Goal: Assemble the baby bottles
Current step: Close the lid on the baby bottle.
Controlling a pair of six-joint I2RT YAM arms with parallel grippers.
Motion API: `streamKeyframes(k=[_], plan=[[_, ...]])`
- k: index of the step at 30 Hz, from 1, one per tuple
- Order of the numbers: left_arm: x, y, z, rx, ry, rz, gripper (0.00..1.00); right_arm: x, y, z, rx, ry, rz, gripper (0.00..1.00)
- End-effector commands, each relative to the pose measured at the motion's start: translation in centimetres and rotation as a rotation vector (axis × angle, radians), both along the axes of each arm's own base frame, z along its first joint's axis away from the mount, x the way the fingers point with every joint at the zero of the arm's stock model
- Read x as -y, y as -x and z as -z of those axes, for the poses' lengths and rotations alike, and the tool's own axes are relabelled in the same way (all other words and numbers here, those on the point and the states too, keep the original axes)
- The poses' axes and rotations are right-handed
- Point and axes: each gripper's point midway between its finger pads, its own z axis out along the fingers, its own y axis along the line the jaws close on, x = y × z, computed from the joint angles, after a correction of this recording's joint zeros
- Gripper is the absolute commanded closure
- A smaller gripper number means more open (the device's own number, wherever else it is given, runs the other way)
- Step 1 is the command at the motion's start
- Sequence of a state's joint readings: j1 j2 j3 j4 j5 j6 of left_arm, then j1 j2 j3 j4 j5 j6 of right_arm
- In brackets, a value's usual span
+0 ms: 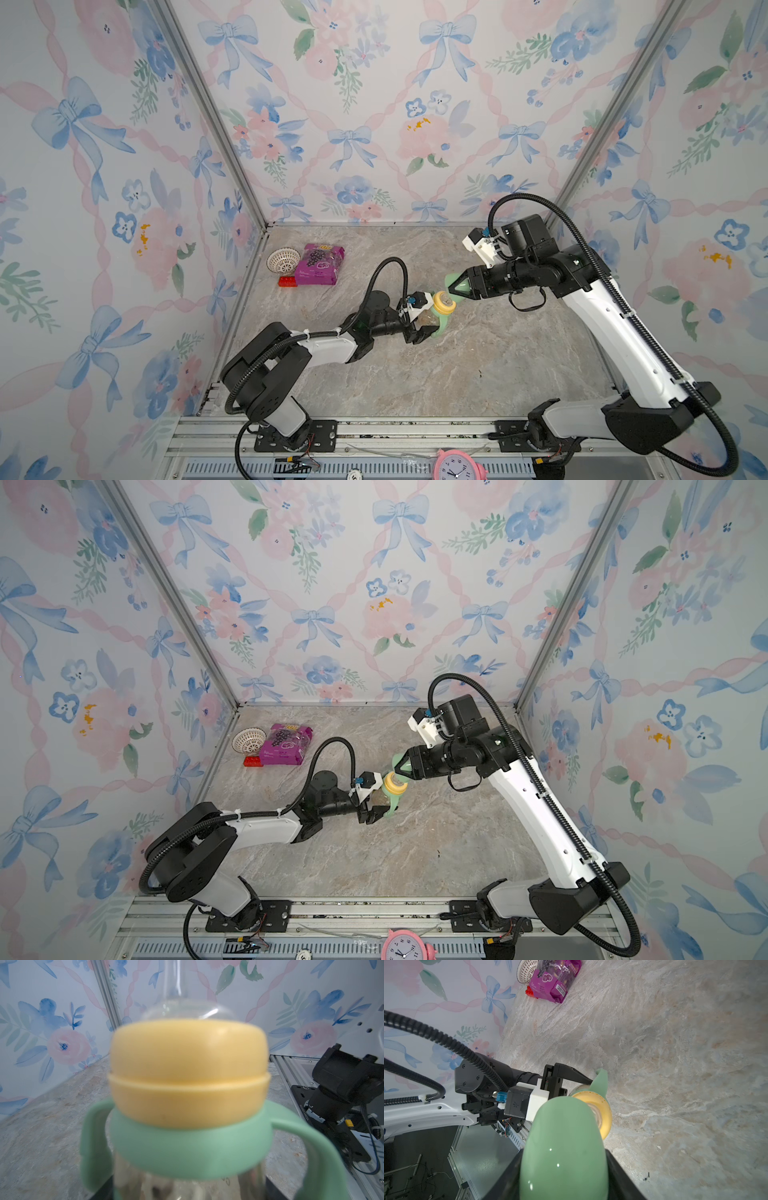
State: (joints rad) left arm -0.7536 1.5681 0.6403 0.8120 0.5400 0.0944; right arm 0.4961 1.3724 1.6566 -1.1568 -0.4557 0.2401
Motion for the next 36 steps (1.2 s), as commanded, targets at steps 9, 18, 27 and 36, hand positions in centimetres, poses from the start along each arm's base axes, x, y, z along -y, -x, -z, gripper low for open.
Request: streamKeyframes(k=[9, 18, 27, 36], plan=[[0.9, 0.4, -1.9, 0.069, 0.040, 0.043, 1.00, -0.6, 0.1, 3.6, -0.088, 0.088, -0.044, 0.46], [0.8, 0.5, -2.2, 0.080, 0.043, 0.041, 1.00, -0.3, 0.5, 5.5, -0.139, 0.141, -0.063, 0.46], [0.8, 0.4, -1.9, 0.077, 0.038, 0.039, 1.00, 0.3, 1.0, 5.7, -0.147, 0.169, -0.071, 0.45], [1.3, 0.9, -2.6, 0.083, 0.057, 0.069, 1.00, -1.2, 0.3, 7.3, -0.151, 0.098, -0.081, 0.45]])
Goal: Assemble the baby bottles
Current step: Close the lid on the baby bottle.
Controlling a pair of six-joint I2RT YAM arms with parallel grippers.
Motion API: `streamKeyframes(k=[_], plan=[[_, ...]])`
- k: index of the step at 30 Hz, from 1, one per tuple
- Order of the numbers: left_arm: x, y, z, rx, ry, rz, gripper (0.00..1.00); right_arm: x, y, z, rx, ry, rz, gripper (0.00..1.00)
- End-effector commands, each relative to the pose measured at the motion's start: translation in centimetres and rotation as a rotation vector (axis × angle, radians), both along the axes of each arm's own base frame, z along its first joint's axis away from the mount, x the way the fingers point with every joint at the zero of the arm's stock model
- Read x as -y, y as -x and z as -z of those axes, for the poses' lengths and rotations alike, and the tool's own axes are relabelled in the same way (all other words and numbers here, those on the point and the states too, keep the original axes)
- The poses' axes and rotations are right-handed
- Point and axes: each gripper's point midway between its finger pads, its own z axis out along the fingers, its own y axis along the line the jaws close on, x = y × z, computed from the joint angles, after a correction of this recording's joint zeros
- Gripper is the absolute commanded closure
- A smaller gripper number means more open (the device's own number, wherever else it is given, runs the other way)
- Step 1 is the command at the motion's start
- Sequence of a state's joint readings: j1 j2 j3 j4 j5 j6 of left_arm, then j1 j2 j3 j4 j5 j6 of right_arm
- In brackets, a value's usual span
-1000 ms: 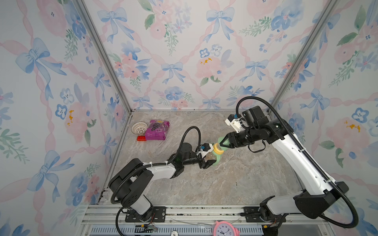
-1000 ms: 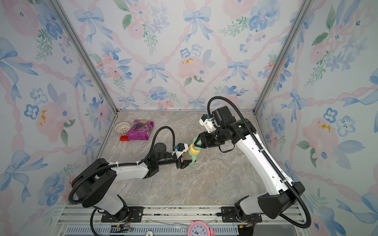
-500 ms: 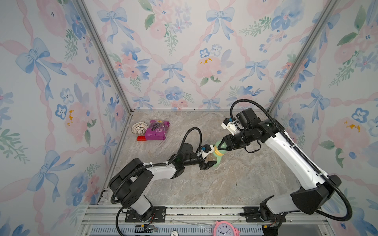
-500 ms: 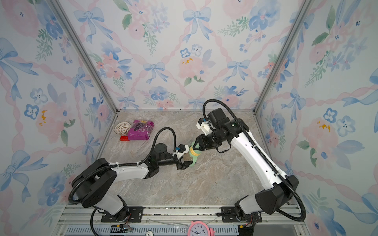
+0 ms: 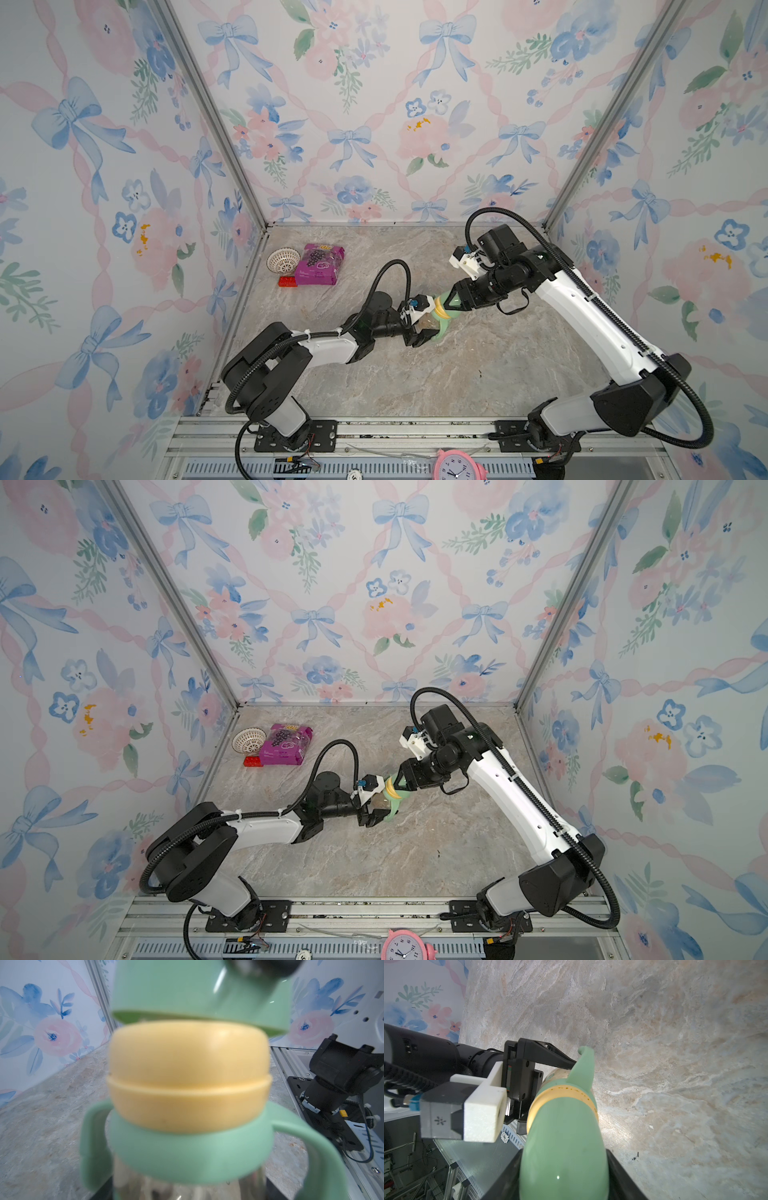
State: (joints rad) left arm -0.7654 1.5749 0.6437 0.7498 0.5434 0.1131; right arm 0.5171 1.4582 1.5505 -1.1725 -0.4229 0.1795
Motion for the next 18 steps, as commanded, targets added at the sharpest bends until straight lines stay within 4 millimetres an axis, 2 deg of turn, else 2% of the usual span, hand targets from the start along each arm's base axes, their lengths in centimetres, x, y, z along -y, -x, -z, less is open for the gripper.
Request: streamKeyframes(k=[1, 6, 12, 18], plan=[[1.2, 0.4, -4.2, 0.112, 0.112, 0.058, 1.00, -1.2, 0.3, 0.9, -0.024, -0.046, -0.026, 0.44], [1.8, 1.3, -4.4, 0.124, 0.116, 0.084, 1.00, -2.2, 0.3, 1.4, -0.033, -0.109, -0.041, 0.41], [1.9, 1.4, -4.8, 0.136, 0.127, 0.080, 1.00, -2.1, 0.8, 2.8, -0.063, -0.111, -0.043, 0.38], [1.8, 1.2, -4.9, 0.136, 0.128, 0.072, 1.00, -2.2, 1.4, 2.4, -0.056, -0.140, -0.049, 0.37]])
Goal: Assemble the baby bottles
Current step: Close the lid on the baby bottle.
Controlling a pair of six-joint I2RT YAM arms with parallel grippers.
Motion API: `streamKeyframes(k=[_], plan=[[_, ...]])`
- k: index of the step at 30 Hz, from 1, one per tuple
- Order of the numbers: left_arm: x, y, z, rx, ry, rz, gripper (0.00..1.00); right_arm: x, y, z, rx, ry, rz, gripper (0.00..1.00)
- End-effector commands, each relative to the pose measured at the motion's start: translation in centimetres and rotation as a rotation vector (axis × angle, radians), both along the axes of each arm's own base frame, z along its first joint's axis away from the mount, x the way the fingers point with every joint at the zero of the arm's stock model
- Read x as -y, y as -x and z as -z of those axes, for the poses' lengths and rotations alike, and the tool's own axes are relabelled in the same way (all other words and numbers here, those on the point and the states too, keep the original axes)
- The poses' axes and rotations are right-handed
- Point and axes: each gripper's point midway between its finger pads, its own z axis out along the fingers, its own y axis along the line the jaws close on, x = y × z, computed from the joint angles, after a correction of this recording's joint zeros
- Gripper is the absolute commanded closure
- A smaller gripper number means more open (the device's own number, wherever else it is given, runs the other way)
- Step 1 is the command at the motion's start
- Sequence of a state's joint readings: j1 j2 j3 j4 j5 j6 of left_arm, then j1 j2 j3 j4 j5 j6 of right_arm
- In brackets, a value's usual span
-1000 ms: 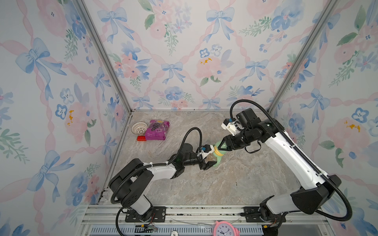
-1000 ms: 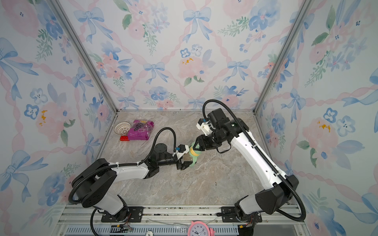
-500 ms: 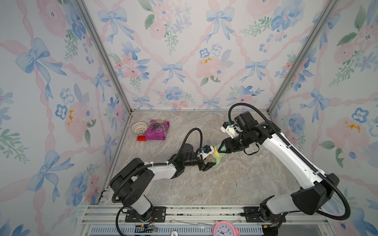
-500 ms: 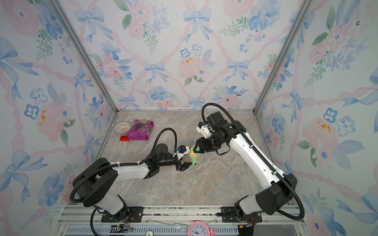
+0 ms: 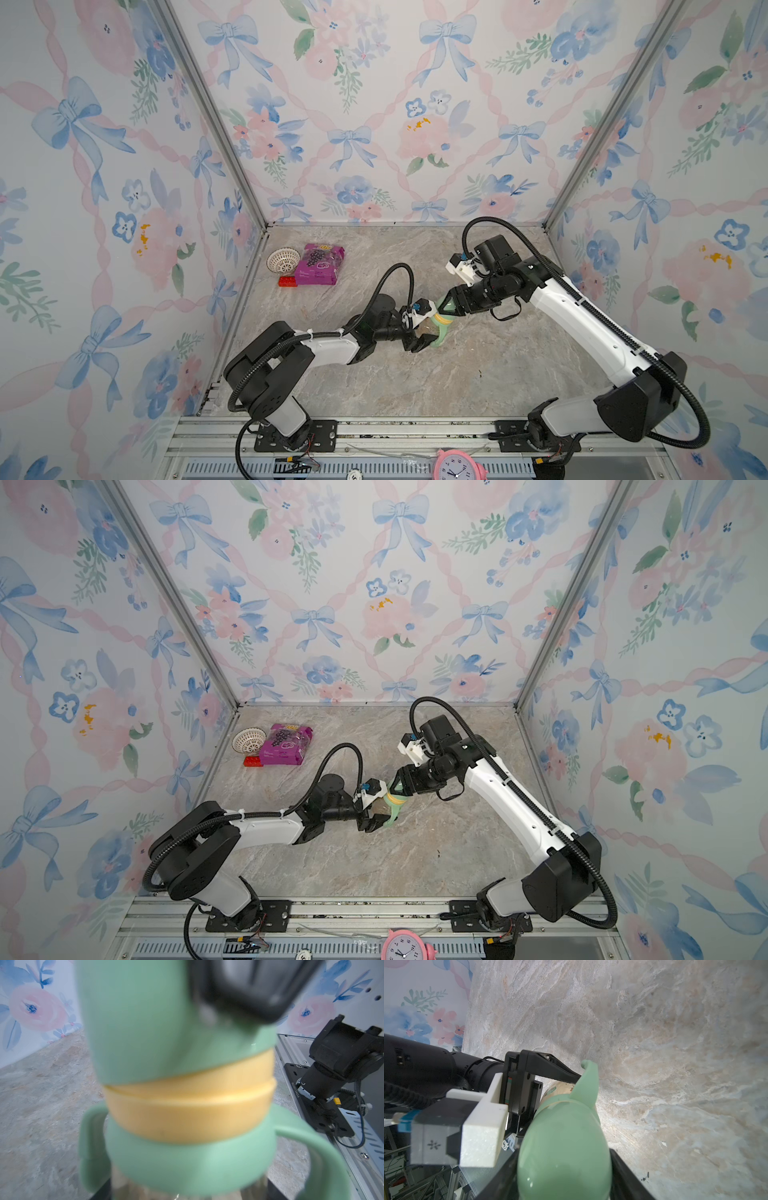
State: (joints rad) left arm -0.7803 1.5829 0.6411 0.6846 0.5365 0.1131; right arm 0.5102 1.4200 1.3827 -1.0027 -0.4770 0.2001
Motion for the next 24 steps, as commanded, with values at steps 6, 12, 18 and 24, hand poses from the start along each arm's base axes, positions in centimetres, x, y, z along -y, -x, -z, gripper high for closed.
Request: streamKeyframes(k=[6, 12, 18, 24], plan=[[1.8, 0.0, -6.5, 0.174, 0.182, 0.041, 1.00, -1.3, 2.1, 0.2, -0.046, -0.089, -0.048, 0.39], [1.8, -0.8, -6.9, 0.158, 0.198, 0.005, 1.00, -1.6, 2.5, 1.5, -0.016, -0.107, -0.030, 0.43], [1.7, -1.4, -7.4, 0.150, 0.217, -0.014, 1.00, -1.8, 3.1, 2.6, 0.026, -0.111, -0.027, 0.44], [1.4, -1.8, -7.8, 0.147, 0.234, -0.035, 1.00, -1.8, 3.6, 3.3, 0.056, -0.131, 0.001, 0.46]])
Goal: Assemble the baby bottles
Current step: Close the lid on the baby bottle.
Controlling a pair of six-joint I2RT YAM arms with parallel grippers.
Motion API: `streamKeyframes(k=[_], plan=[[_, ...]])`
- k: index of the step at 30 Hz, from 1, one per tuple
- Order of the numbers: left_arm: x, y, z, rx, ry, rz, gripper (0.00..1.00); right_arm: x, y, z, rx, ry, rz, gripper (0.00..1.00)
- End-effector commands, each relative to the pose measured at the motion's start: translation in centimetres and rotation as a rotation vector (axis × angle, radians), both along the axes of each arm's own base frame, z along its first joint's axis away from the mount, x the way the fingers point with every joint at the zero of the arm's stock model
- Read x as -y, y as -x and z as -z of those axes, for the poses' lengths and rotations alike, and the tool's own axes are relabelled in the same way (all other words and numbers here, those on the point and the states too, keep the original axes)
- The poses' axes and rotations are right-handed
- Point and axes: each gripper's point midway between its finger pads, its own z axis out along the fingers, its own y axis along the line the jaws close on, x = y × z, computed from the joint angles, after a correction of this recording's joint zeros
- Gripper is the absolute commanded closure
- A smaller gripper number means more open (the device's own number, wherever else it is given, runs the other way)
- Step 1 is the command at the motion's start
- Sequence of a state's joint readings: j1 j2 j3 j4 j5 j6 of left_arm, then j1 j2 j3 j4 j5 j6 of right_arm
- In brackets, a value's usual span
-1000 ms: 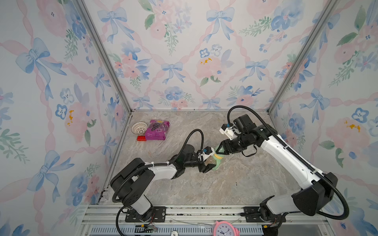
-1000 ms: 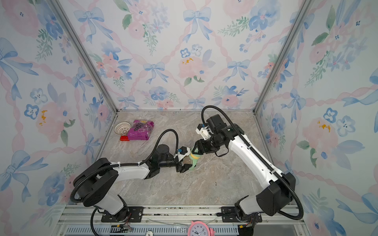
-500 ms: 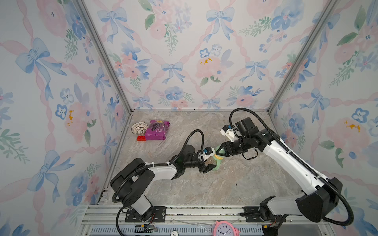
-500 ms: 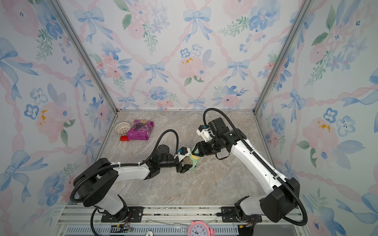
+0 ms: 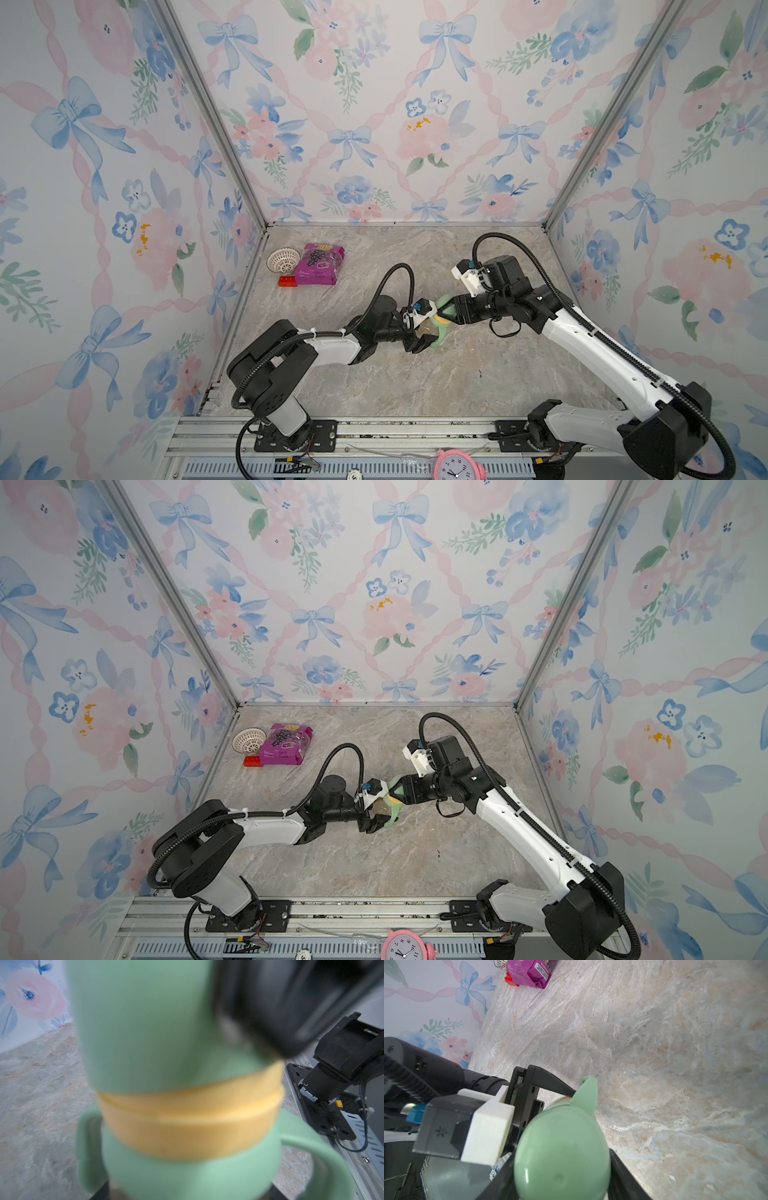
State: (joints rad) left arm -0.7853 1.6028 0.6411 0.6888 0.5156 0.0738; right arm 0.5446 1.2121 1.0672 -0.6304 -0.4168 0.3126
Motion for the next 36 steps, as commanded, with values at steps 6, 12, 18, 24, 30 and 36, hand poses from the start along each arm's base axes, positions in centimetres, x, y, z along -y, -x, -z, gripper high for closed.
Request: streamKeyframes(k=[6, 12, 18, 24, 30, 36], plan=[[2.1, -0.2, -6.9, 0.203, 0.205, 0.035, 1.00, -0.7, 2.8, 1.5, -0.078, 0.020, -0.040, 0.39], [2.5, -0.2, -5.8, 0.181, 0.191, 0.025, 1.00, -0.2, 2.4, 2.4, -0.070, 0.041, -0.004, 0.35], [2.5, 0.1, -5.8, 0.193, 0.191, 0.037, 1.00, 0.0, 2.3, 2.4, -0.065, 0.045, 0.011, 0.28], [2.3, 0.2, -4.9, 0.180, 0.173, 0.035, 1.00, 0.3, 3.2, -0.4, -0.044, 0.016, -0.001, 0.14], [2.3, 0.4, -4.4, 0.187, 0.162, 0.046, 1.00, 2.3, 5.0, -2.5, -0.038, 0.063, 0.001, 0.00], [2.2, 1.0, -3.7, 0.199, 0.146, 0.076, 1.00, 4.3, 5.0, -5.0, -0.032, 0.159, -0.044, 0.02]])
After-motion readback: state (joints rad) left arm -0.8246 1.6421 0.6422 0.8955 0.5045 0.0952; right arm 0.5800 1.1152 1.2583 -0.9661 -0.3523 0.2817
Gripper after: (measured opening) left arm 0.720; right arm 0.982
